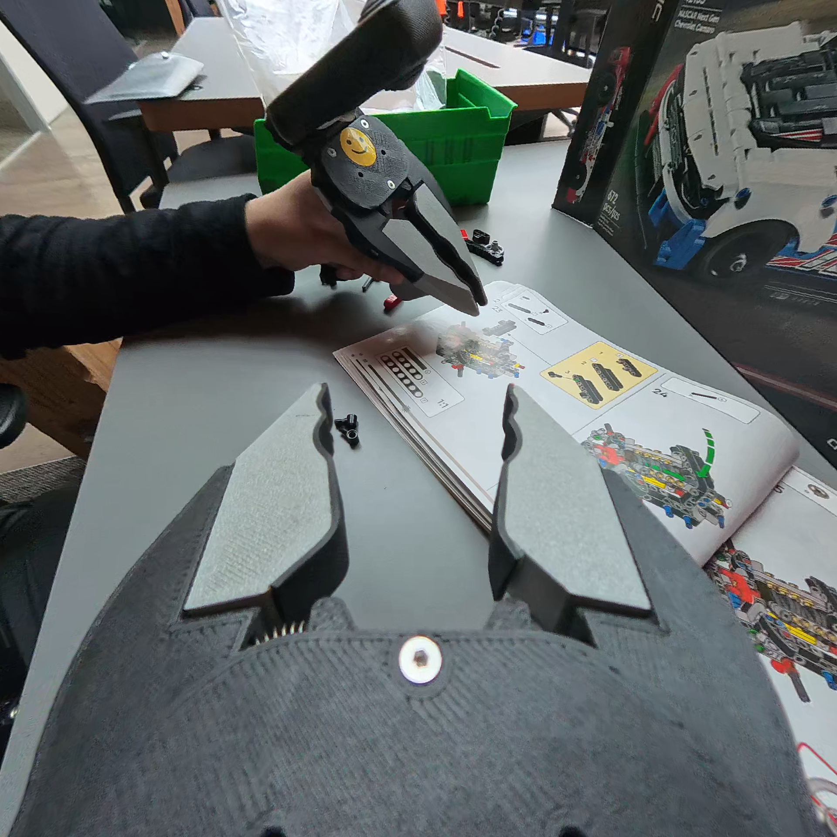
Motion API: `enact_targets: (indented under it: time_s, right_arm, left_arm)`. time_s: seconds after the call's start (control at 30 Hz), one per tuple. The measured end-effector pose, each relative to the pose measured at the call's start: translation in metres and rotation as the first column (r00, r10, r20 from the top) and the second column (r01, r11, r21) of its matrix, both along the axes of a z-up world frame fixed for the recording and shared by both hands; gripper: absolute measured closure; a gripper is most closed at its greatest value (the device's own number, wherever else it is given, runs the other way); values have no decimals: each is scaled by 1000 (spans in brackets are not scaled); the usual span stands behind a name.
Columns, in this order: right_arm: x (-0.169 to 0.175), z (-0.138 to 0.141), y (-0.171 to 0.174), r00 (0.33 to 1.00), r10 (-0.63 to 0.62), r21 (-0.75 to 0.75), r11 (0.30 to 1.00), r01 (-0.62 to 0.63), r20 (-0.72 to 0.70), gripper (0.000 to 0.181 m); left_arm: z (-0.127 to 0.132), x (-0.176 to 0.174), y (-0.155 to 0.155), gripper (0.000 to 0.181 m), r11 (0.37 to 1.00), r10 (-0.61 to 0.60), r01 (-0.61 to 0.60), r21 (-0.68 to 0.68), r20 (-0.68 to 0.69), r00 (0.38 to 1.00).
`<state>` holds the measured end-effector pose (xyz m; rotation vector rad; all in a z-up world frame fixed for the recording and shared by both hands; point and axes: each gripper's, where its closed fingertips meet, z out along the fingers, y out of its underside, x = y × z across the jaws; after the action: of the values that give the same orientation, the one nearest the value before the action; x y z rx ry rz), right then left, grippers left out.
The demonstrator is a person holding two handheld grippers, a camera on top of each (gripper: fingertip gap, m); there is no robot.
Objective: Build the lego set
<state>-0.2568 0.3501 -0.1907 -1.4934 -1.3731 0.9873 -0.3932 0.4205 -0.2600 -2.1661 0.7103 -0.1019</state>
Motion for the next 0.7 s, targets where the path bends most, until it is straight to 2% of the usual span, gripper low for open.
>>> enact_targets:
  time_s: [0.23,0.7]
  right_arm:
    - [1,-7,3,998,-24,100,995,19,52,137]
    - [-1,-11,-3,997,2,115,993,-11,75,154]
  left_arm:
    - [1,-2,0,175,1000,6,-6,3,7,1000]
    - [0,0,0,175,1000,-3,3,5,-3,1000]
